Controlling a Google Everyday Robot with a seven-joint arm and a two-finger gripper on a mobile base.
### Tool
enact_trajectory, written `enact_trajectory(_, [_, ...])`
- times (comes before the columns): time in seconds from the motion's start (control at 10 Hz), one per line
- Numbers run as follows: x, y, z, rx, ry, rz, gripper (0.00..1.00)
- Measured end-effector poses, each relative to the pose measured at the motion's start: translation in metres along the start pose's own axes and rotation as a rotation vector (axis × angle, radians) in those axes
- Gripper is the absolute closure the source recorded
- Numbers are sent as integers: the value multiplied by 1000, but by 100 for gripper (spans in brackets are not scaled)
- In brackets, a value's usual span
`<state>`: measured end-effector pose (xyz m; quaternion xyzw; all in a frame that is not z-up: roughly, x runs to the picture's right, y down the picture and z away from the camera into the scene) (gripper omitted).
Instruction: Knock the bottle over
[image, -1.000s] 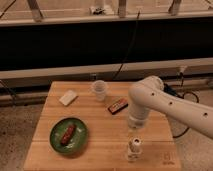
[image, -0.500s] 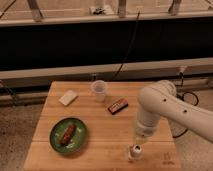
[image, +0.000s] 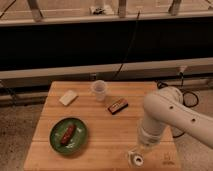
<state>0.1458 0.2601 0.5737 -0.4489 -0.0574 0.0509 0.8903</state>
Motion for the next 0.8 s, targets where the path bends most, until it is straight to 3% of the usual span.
enact_trajectory(0.5, [6,34,36,-50,-33,3,98])
enact_trajectory(0.6, [10,37,46,-69,-63,6,92])
enact_trajectory(0.8, [16,36,54,-69,-84,7,92])
